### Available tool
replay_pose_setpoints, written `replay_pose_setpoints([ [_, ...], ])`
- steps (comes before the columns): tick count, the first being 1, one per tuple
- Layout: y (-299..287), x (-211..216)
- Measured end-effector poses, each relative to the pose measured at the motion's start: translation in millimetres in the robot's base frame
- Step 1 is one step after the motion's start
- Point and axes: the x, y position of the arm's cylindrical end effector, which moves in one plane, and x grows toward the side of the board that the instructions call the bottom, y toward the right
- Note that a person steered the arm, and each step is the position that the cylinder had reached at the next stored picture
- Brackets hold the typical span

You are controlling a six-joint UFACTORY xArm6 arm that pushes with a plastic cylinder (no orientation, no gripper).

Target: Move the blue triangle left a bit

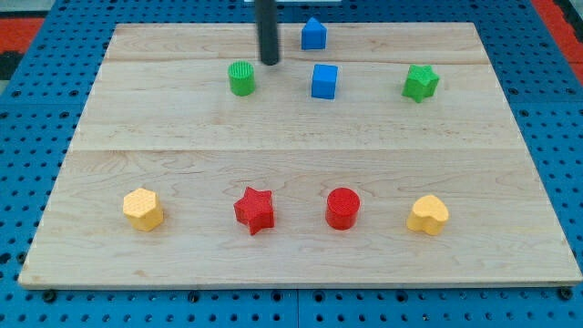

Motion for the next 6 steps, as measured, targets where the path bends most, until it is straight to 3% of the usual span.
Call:
replay_pose_setpoints([
  [1, 53, -40],
  [2, 62, -54],
  [3, 113, -62],
  [5, 97, -71],
  [6, -7, -46],
])
